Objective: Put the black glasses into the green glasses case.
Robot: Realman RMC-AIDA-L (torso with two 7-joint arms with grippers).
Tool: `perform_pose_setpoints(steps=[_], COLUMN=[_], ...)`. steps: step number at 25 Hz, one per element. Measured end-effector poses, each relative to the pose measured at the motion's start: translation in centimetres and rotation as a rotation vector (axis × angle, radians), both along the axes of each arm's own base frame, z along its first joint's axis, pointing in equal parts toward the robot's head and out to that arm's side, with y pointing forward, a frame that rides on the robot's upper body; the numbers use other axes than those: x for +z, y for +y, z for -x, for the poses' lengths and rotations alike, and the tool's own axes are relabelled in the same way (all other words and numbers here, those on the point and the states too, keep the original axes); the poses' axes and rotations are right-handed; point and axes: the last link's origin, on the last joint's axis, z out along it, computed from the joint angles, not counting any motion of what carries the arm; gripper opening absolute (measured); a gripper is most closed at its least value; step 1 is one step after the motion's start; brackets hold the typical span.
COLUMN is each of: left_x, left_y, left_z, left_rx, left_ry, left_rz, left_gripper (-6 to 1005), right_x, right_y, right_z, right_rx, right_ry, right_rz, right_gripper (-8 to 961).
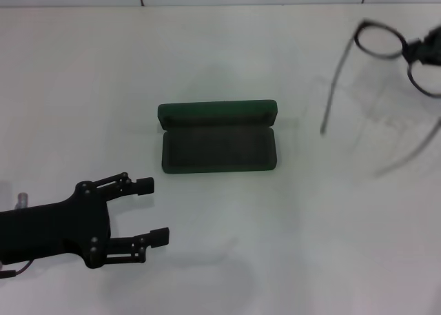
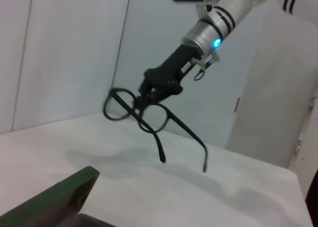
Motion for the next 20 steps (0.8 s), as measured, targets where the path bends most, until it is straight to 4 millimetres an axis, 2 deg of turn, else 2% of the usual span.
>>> perform_pose_setpoints(steps=[5, 14, 16, 20], left_x=[-0.4, -1.5, -1.6, -1.8], left_y=[0.4, 1.6, 1.7, 1.8], left_z=[-0.4, -1.8, -2.0, -2.3], left_rx=[-0.017, -0.064, -0.081, -0.103], left_ry=[-0.007, -0.031, -0.026, -0.02], left_rz=[0.008, 0.056, 0.066, 0.079], left_gripper=[875, 876, 876, 875], right_x=[0.3, -4.2, -4.5, -4.7], right_y=[-0.9, -3.0, -3.2, -3.0], right_z=[1.0, 0.7, 0.6, 0.8], right_rx=[0.15, 0.31, 0.331, 0.318], right_ry=[0.199, 0.544, 0.657, 0.774], right_rz=[-0.07, -0.044, -0.073, -0.106], right_gripper=[58, 58, 58, 58])
